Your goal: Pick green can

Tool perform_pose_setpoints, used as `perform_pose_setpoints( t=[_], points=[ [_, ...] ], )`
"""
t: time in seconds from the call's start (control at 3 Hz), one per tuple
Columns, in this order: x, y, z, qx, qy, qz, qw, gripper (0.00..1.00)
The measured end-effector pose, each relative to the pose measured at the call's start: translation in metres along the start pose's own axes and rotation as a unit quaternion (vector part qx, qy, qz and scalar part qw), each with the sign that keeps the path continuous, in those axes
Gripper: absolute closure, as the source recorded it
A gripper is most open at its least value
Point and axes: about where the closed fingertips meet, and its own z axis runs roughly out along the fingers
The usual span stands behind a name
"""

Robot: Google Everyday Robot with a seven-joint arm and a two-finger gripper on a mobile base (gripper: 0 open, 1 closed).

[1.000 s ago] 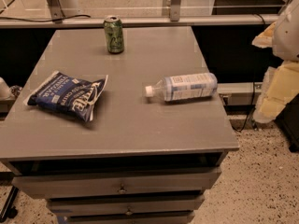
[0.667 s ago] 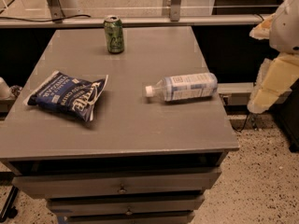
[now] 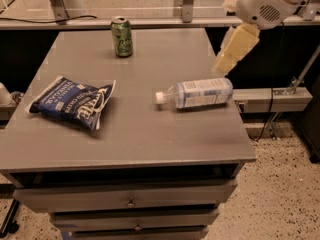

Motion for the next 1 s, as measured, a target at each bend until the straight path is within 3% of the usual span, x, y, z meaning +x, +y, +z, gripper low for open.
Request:
perform_pose_setpoints(
  t=[0.33,1.0],
  points=[
    [-0.052,-0.029,0.055,-0.017,-0.052,0.02,0.9983,0.0],
    [-0.059,-0.035,0.066,-0.009,-0.066,0.031,0.9973,0.0]
  ],
)
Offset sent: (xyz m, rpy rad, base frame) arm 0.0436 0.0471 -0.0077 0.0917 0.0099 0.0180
